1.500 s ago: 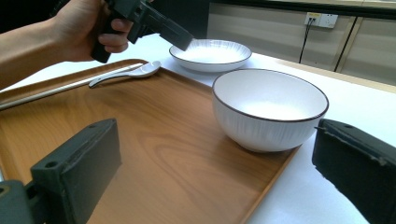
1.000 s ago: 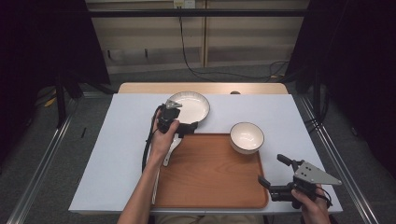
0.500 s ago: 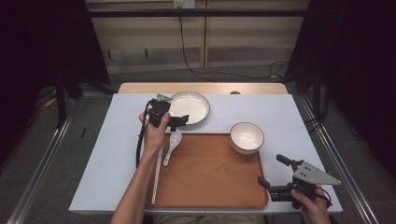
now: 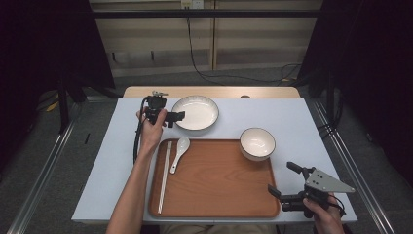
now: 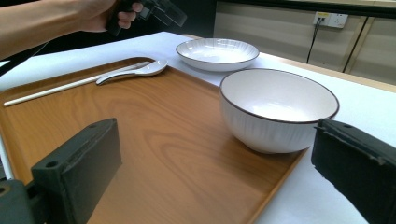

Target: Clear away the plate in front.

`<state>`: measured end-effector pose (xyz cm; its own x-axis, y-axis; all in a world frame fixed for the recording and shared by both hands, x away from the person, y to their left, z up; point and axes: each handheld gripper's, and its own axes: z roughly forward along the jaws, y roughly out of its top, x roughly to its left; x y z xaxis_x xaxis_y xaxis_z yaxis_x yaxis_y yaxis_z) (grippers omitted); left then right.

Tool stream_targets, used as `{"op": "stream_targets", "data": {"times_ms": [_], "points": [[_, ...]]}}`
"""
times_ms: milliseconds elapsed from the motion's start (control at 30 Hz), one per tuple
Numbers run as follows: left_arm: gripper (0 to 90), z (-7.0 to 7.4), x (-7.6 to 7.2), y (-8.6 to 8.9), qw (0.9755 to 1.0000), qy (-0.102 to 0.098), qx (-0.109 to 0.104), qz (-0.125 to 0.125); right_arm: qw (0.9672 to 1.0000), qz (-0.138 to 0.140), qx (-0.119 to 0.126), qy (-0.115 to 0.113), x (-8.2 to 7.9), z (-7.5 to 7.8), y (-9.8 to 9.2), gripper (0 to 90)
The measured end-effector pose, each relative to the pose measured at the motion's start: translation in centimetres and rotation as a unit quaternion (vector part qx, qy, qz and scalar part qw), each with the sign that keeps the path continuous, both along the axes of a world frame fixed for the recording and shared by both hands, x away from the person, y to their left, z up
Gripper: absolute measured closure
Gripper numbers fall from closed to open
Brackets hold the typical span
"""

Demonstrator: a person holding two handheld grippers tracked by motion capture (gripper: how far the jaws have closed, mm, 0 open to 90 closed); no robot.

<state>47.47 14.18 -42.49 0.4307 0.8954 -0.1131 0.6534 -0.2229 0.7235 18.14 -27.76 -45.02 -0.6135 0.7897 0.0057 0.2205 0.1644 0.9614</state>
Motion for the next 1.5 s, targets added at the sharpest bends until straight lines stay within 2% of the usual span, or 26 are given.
{"op": "stream_targets", "data": {"times_ms": [67,133,167,300,367,400,433,467,500,533,567,600,633,700,767,833,867,900,1033,1100,1133,1167,1233,1333,1433,1500], "points": [[10.3,-0.2,0.7,0.2,0.9999,0.005,-0.011,0.004,1.0,0.003,-0.002,-0.001,0.0,0.0,0.0,1.2],[7.2,-0.3,1.1,0.3,0.9996,0.01,-0.025,0.01,1.0,0.001,-0.001,-0.001,0.0,0.0,0.0,1.2],[8.1,-0.4,1.4,0.5,0.9996,0.014,-0.024,0.004,1.0,0.002,-0.001,-0.001,0.0,0.0,0.0,1.2],[11.3,-1.1,2.3,0.4,0.9996,0.022,-0.013,0.014,1.0,0.001,-0.001,0.0,0.0,0.0,0.0,1.2],[11.2,-1.6,2.7,0.3,0.9994,0.036,-0.002,0.002,1.0,0.004,-0.003,0.0,0.0,0.0,0.0,1.2],[11.4,-2.0,2.8,0.0,0.9993,0.036,-0.009,0.007,1.0,0.004,-0.003,0.0,0.0,0.0,0.0,1.3],[11.5,-2.3,3.0,-0.3,0.9991,0.042,-0.004,0.008,1.0,0.004,-0.003,0.0,0.0,0.0,0.0,1.3],[12.6,-2.7,3.2,-0.4,0.9984,0.056,-0.009,-0.006,1.0,0.004,-0.002,0.0,0.0,0.0,0.0,1.3],[15.2,-3.1,3.4,-0.6,0.9972,0.067,-0.027,-0.016,1.0,0.002,-0.001,0.0,0.0,0.0,0.0,1.4],[14.3,-3.2,3.5,-0.7,0.9969,0.074,-0.024,-0.014,1.0,0.004,0.0,-0.001,0.0,0.0,0.0,1.4],[13.8,-3.4,3.5,-1.0,0.9972,0.068,-0.029,-0.002,1.0,0.004,0.003,-0.002,0.0,0.0,0.0,1.4],[16.7,-3.4,3.6,-1.0,0.9974,0.07,-0.014,-0.01,1.0,0.004,0.002,-0.004,0.0,0.0,0.0,1.4],[18.7,-3.6,3.6,-1.2,0.9974,0.069,-0.016,-0.013,1.0,0.005,0.001,-0.003,-0.1,0.0,0.0,1.4],[15.1,-3.8,3.8,-1.2,0.9969,0.075,-0.021,-0.01,1.0,0.006,0.001,-0.003,0.0,0.0,-0.1,1.4],[18.4,-4.1,4.0,-1.2,0.9969,0.074,-0.022,-0.016,1.0,0.004,0.002,-0.002,0.0,0.0,0.0,1.4],[19.2,-4.3,4.1,-1.3,0.9959,0.084,-0.025,-0.023,1.0,0.007,0.001,-0.001,0.0,0.0,0.0,1.4],[24.7,-4.4,4.1,-1.6,0.9954,0.086,-0.037,-0.019,1.0,0.007,0.001,-0.001,0.0,0.0,0.0,1.4],[25.5,-4.5,4.1,-1.9,0.9958,0.084,-0.037,-0.011,1.0,0.004,0.004,-0.003,0.0,0.0,0.0,1.4],[26.6,-5.1,4.2,-2.4,0.9956,0.09,-0.021,-0.014,1.0,0.009,0.001,-0.003,-0.1,0.1,-0.1,1.8],[25.9,-5.2,4.1,-2.8,0.9958,0.088,-0.023,0.004,0.9999,0.01,0.002,-0.005,-0.1,0.1,0.0,1.8],[23.9,-5.2,4.1,-3.1,0.9959,0.09,0.003,-0.012,1.0,0.006,0.003,-0.004,-0.2,0.1,0.0,1.8],[21.9,-5.3,4.0,-3.2,0.9961,0.085,0.012,-0.019,1.0,0.007,0.003,-0.003,-0.1,0.1,-0.1,1.8],[21.5,-5.1,4.3,-3.4,0.9951,0.098,0.012,-0.014,0.9999,0.009,0.002,-0.003,0.0,0.0,0.1,1.8],[19.0,-5.0,4.4,-3.4,0.9941,0.103,0.023,-0.026,0.9999,0.014,-0.002,-0.003,-0.1,0.1,0.2,1.8],[19.1,-5.1,4.3,-3.5,0.9945,0.1,0.022,-0.021,0.9999,0.012,-0.001,-0.003,-0.2,0.1,0.1,1.8],[20.9,-4.9,4.4,-3.5,0.9944,0.104,0.018,-0.008,0.9999,0.013,0.001,-0.003,-0.1,0.0,0.1,1.8]]}}
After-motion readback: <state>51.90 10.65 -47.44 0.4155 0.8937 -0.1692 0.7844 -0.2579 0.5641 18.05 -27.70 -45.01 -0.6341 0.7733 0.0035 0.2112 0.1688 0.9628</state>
